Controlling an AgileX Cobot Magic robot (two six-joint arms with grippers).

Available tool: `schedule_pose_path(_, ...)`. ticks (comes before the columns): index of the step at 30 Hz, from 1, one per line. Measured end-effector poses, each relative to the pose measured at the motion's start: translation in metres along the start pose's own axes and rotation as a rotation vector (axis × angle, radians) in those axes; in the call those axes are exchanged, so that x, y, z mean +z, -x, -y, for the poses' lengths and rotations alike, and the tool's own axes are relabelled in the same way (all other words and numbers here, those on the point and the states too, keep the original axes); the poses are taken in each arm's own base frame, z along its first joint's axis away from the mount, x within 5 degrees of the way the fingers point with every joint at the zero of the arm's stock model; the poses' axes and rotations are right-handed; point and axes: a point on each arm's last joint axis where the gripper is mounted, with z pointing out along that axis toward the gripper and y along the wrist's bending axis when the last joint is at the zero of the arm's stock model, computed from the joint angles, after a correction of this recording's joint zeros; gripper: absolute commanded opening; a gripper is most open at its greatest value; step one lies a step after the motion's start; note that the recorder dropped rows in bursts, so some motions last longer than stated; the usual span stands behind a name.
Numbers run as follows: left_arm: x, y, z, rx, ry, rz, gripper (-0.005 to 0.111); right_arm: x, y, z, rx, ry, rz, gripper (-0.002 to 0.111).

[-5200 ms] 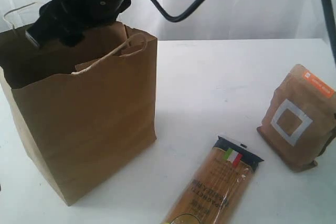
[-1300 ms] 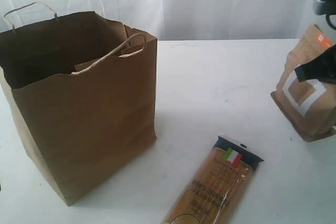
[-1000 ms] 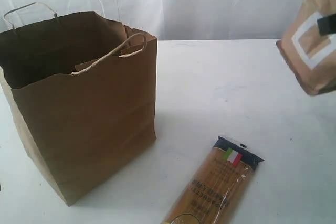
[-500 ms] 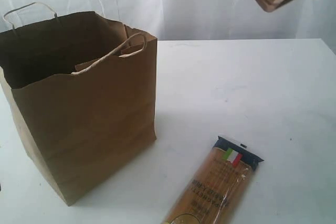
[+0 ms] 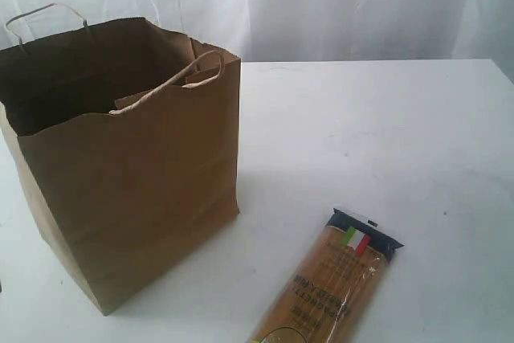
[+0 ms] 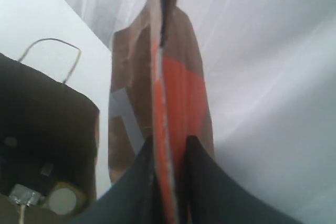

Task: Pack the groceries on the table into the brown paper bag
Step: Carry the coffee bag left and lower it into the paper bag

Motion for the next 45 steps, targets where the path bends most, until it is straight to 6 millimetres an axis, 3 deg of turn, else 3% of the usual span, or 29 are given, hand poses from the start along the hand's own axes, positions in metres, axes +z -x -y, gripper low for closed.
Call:
schedule_pose_path(7,0.0,0.0,0.0,0.0,0.0,0.0,0.0,0.04,0.026,-0.042,-0.057,0.138,0.036,0.0)
schedule_pose_path(10,0.0,0.0,0.0,0.0,0.0,0.0,0.0,0.061,0.025,-0.061,-0.074,0.189,0.015,0.0)
schedule_pose_path(14,0.0,0.0,0.0,0.0,0.0,0.0,0.0,0.078,0.019,-0.071,-0.083,0.212,-0.017,0.0)
schedule_pose_path(23,0.0,0.0,0.0,0.0,0.0,0.0,0.0,0.1,0.008,-0.082,-0.073,0.252,-0.075,0.0)
schedule_pose_path(33,0.0,0.0,0.0,0.0,0.0,0.0,0.0,0.132,-0.017,-0.1,-0.094,0.311,-0.217,0.0)
schedule_pose_path(40,0.0,0.0,0.0,0.0,0.0,0.0,0.0,0.153,-0.038,-0.093,-0.121,0.282,-0.297,0.0)
schedule_pose_path(45,0.0,0.0,0.0,0.0,0.0,0.0,0.0,0.157,-0.043,-0.087,-0.101,0.268,-0.314,0.0)
